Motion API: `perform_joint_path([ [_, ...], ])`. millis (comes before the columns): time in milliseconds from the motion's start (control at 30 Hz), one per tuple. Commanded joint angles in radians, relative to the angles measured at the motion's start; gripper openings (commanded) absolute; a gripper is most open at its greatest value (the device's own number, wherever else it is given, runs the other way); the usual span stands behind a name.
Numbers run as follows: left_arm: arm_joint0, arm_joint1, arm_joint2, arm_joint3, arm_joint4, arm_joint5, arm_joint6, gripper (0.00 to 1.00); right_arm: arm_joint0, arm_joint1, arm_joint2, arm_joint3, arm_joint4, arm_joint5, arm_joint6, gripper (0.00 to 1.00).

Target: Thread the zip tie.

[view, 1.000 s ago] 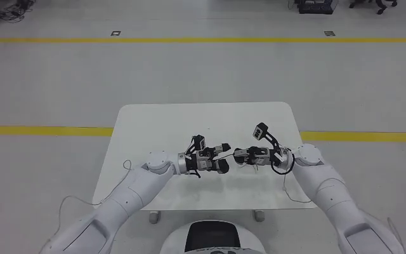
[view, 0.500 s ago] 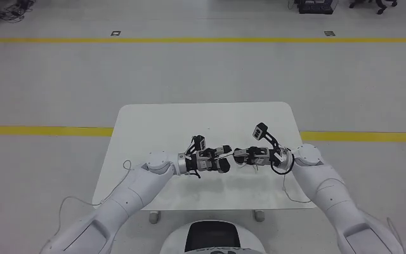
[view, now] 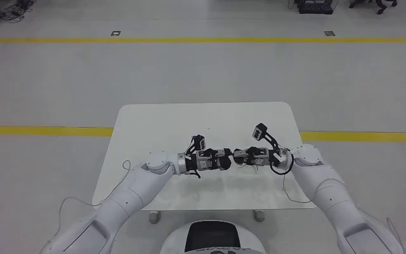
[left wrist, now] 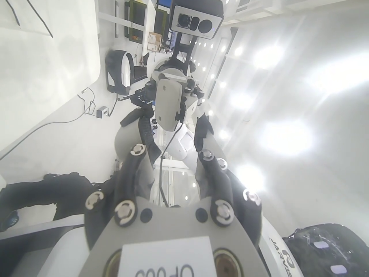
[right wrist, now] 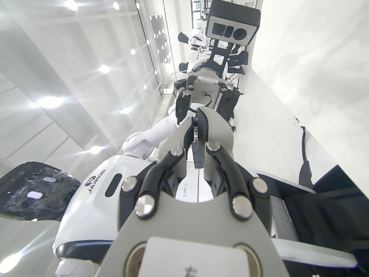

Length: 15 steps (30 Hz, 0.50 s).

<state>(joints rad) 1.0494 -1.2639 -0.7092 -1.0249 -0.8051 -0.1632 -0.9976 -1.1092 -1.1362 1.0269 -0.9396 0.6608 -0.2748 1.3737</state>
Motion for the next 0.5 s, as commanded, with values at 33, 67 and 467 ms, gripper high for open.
perform_joint_path([
  [33,0.001,0.000,-0.002,-0.001,0.004,-0.001,0.001,0.23,0.000,-0.001,-0.002,0.001,-0.004,0.010,-0.002,0.00],
  [67,0.001,0.000,-0.002,-0.002,0.009,-0.003,0.004,0.22,0.000,-0.001,-0.003,0.001,-0.006,0.016,-0.002,0.00],
  [467,0.008,0.002,-0.007,-0.014,0.040,-0.016,0.024,0.15,0.009,-0.003,-0.010,0.013,-0.021,0.073,-0.012,0.00],
])
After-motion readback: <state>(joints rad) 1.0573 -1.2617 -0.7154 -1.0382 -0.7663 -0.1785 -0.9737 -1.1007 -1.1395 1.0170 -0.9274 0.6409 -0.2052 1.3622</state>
